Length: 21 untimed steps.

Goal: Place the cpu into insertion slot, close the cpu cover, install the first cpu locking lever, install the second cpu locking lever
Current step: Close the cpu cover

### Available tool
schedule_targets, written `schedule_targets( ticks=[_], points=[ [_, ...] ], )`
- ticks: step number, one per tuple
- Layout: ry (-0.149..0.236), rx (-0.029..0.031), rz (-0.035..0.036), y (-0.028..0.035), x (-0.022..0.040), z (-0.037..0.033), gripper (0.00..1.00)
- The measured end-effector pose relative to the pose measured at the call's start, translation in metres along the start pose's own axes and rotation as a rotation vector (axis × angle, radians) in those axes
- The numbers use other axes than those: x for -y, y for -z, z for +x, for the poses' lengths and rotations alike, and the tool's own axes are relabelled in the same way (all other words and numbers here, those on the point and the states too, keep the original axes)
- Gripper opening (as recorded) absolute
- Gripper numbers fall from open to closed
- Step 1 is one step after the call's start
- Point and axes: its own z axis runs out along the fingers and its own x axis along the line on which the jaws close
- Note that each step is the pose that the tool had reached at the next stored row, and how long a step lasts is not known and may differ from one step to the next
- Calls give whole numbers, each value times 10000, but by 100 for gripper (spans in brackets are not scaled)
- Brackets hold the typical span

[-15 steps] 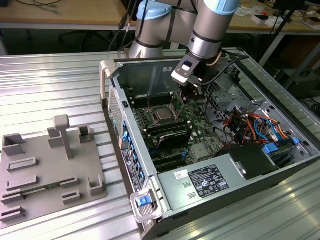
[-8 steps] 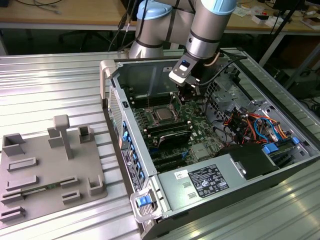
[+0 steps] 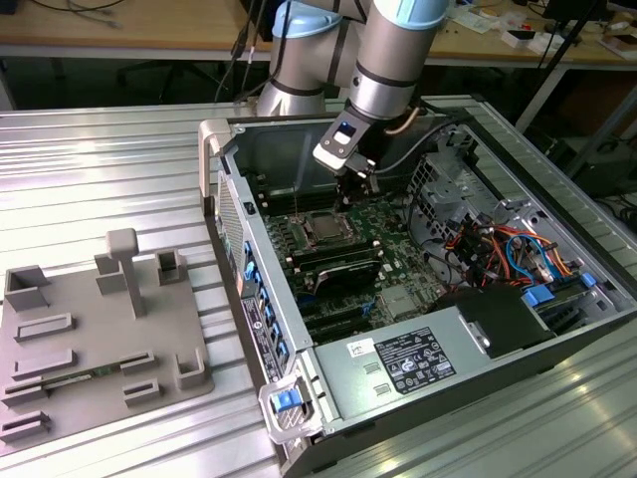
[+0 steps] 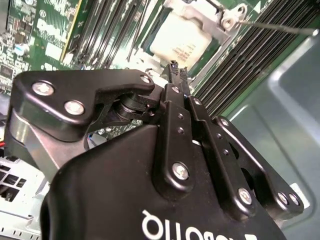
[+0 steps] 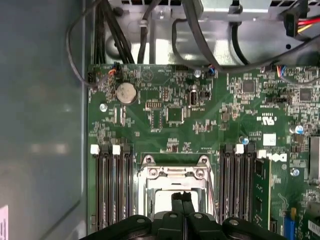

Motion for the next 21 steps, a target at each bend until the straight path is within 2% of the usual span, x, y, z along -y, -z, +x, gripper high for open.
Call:
schedule_targets(
  ticks=[8, 19, 20, 21],
  points=[
    [1, 0, 0, -9, 49, 1, 11],
    [1, 0, 0, -10, 60, 1, 11],
    [-1, -2, 0, -13, 76, 1, 11],
    [1, -2, -1, -51, 241, 6, 11]
  ],
)
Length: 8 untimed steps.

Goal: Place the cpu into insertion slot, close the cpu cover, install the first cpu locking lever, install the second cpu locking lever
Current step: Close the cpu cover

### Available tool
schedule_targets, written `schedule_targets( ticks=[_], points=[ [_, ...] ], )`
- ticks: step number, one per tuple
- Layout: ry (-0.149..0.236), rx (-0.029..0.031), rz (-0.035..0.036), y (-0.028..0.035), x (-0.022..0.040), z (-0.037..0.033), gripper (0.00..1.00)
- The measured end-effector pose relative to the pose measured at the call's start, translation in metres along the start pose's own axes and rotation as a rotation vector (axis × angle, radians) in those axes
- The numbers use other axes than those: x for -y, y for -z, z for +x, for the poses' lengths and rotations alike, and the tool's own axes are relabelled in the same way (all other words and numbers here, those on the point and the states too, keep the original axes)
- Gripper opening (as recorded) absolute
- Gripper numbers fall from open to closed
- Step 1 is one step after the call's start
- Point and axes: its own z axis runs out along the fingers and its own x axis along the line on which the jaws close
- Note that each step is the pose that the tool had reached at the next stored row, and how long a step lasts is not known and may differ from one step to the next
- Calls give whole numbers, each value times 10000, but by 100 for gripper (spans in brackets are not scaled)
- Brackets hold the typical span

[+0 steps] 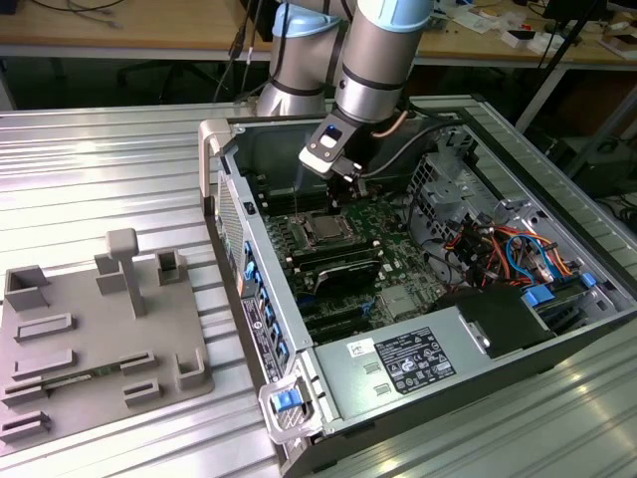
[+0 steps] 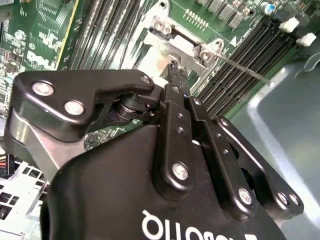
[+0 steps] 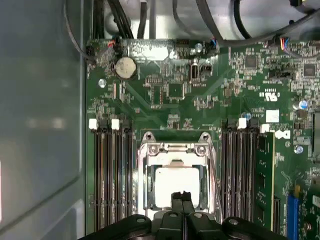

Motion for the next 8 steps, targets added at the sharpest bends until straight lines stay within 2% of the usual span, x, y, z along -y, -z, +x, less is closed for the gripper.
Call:
schedule_targets(
  ticks=[1, 4, 6, 8],
  points=[
    [0, 2, 1, -27, 69, 2, 11],
    [0, 0, 0, -60, 70, 3, 11],
    [-1, -1, 2, -124, 89, 8, 11],
    [0, 0, 2, -160, 99, 11, 11]
  ],
)
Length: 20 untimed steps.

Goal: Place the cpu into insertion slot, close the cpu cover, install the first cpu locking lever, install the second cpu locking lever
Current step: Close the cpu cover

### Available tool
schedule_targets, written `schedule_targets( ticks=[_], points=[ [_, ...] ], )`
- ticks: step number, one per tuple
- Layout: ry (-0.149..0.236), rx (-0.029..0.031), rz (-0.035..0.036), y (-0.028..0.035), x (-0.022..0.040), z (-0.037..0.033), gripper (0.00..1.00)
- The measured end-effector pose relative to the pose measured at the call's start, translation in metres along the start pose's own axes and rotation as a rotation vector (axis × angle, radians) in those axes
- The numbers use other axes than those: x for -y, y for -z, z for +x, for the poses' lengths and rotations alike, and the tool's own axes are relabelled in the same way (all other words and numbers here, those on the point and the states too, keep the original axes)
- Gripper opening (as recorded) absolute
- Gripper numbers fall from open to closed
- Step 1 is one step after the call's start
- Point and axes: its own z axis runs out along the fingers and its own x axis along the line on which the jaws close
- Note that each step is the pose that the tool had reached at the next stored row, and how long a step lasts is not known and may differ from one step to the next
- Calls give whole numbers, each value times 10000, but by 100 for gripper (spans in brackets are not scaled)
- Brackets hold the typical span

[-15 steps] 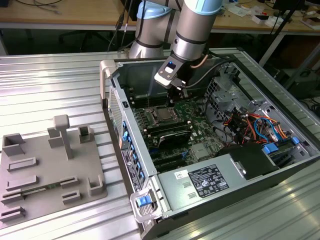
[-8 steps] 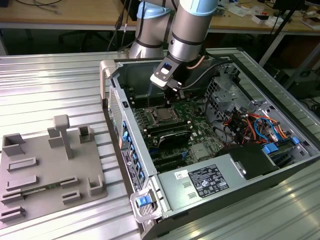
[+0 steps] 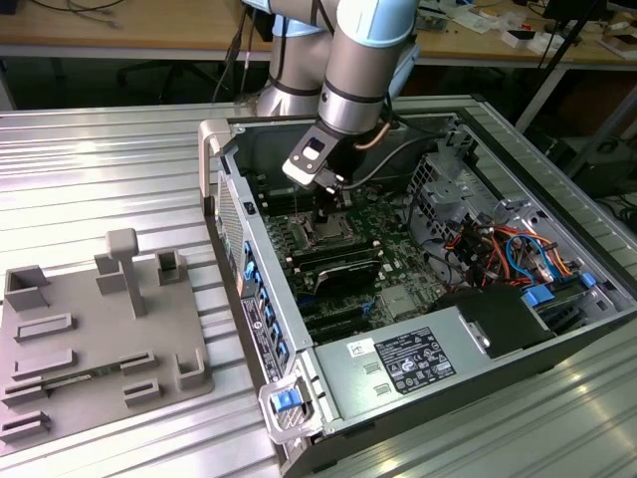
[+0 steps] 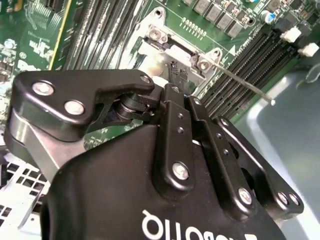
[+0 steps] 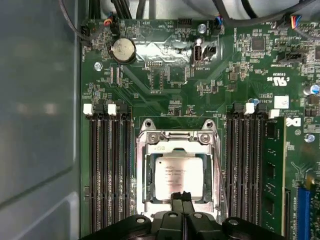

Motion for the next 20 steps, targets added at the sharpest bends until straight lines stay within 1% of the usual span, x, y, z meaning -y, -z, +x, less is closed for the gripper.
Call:
schedule_targets(
  ticks=[3, 6, 9, 13, 15, 18, 20],
  points=[
    [0, -1, -1, -51, 32, 6, 11],
    [17, -1, 0, -79, 62, 14, 11],
    [45, -1, -2, -117, 70, 17, 11],
    [49, 1, 0, -123, 76, 18, 11],
    [50, -2, -3, -112, 75, 19, 11],
    [50, 0, -2, -30, 77, 15, 11],
    [50, 0, -1, 4, 77, 14, 11]
  ],
)
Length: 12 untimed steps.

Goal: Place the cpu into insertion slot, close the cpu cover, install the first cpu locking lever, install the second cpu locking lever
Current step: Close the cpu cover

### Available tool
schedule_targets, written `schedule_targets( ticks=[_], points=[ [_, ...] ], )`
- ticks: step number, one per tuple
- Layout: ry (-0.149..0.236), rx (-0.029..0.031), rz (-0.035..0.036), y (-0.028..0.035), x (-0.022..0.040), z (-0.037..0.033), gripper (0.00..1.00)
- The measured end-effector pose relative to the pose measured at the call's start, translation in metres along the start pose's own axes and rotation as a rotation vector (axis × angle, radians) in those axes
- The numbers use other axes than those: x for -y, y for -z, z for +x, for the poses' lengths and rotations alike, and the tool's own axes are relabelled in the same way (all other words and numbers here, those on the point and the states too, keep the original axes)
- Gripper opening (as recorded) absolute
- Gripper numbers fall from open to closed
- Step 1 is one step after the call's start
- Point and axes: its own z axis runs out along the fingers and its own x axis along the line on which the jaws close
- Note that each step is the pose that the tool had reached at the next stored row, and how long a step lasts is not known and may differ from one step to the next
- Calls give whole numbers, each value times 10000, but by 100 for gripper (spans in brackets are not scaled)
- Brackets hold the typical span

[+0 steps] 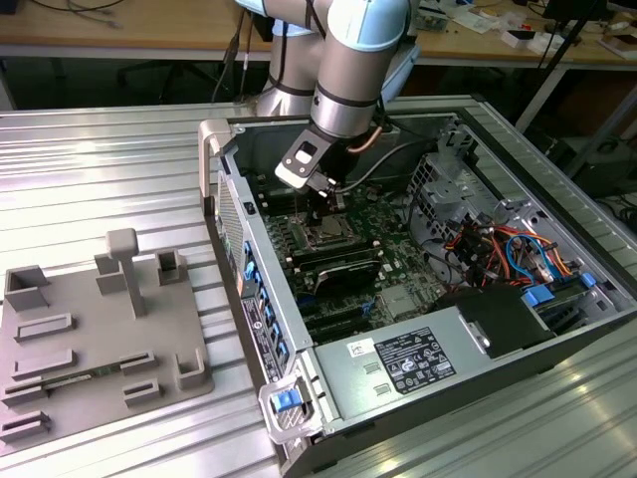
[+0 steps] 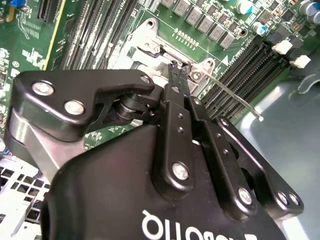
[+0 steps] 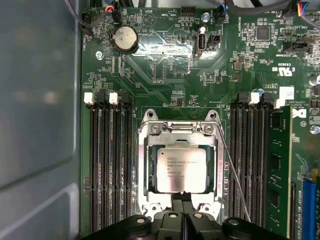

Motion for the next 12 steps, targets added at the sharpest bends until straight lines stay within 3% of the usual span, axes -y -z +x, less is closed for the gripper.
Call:
schedule_targets(
  ticks=[4, 6, 7, 12],
  points=[
    [4, 0, 6, 1, -91, -1, 11],
    [7, -2, 57, 0, -212, -3, 11],
    [8, -2, 74, 1, -242, -4, 11],
    [7, -2, 74, 1, -246, -4, 11]
  ],
)
